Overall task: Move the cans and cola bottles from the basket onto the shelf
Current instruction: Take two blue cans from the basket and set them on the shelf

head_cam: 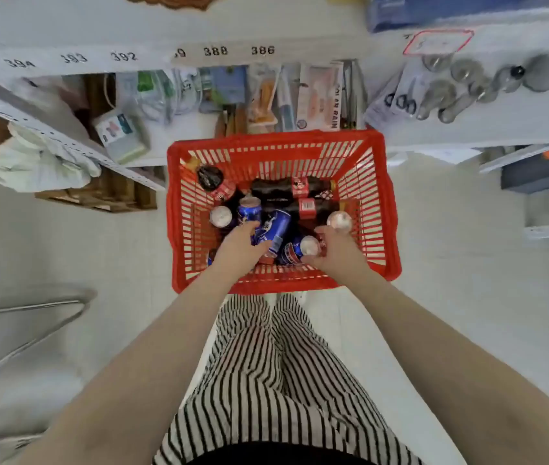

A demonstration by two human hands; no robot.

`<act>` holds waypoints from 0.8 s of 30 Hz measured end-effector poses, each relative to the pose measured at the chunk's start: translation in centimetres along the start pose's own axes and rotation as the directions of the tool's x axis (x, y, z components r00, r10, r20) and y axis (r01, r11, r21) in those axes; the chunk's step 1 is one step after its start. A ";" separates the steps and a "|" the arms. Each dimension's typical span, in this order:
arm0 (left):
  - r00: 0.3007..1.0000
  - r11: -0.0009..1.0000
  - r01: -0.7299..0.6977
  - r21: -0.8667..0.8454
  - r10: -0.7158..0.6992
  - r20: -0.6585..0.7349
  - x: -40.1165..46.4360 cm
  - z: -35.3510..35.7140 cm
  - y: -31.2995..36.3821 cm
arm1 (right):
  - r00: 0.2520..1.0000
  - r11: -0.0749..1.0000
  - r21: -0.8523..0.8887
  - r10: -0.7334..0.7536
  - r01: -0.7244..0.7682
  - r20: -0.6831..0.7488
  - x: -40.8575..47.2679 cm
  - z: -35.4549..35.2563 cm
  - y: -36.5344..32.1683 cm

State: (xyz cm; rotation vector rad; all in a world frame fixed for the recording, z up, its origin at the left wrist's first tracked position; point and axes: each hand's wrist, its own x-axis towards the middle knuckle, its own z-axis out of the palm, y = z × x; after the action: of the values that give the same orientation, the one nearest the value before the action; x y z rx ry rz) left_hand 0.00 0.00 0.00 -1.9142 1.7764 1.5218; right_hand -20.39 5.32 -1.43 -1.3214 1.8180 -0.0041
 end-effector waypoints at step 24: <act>0.938 0.901 0.320 0.293 -0.258 -0.231 9.0 8.0 -2.8 | 0.990 0.989 -0.036 0.141 -0.141 -0.006 6.4 5.3 2.4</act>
State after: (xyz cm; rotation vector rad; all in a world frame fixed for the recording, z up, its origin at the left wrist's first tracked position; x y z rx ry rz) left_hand -4.04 0.04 -11.71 -2.0827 1.5910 0.9106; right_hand -19.32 3.84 -9.89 -1.2153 1.9193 0.1034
